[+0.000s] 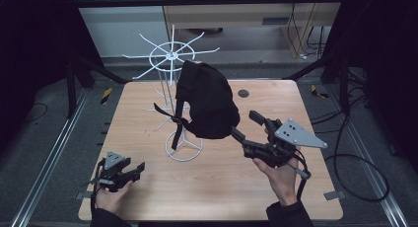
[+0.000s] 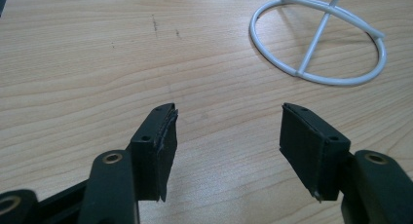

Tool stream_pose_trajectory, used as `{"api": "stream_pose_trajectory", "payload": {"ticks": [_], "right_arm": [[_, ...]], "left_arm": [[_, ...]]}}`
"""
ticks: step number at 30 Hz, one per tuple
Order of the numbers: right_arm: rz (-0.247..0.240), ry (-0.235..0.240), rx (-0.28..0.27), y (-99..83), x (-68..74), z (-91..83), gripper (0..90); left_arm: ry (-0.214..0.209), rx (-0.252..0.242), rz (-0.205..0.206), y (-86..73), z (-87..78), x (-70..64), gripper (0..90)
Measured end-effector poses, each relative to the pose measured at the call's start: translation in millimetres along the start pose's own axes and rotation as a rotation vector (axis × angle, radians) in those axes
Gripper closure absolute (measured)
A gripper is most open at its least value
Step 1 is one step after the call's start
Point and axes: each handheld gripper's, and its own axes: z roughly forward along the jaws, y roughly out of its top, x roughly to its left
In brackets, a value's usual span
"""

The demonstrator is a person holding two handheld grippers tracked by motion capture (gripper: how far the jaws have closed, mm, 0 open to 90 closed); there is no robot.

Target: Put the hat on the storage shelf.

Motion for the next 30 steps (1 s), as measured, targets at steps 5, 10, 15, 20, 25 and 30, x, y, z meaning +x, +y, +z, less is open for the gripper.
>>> {"api": "stream_pose_trajectory", "payload": {"ticks": [5,10,15,20,25,30], "right_arm": [[0.004,-0.013,0.025,-16.4,-6.2,-16.1,23.1],[0.028,-0.072,0.119,-43.9,-21.5,-26.6,21.9],[0.051,-0.152,0.208,-73.0,-40.2,-33.0,20.3],[0.073,-0.220,0.322,-107.3,-59.1,-36.9,19.0],[0.112,-0.306,0.413,-131.1,-78.8,-41.1,17.4],[0.104,-0.377,0.479,-145.5,-92.9,-46.1,16.3]], "left_arm": [[0.002,-0.003,-0.001,-0.3,0.0,-0.5,37.7],[0.003,-0.011,0.005,-0.4,0.1,0.4,37.3],[-0.002,-0.025,0.009,-0.8,0.9,0.4,37.2],[-0.002,-0.026,0.015,-1.1,2.1,0.6,37.5],[0.000,-0.016,0.015,-1.9,5.1,3.2,37.3],[-0.007,0.006,0.012,-2.9,9.7,7.2,34.3]]}}
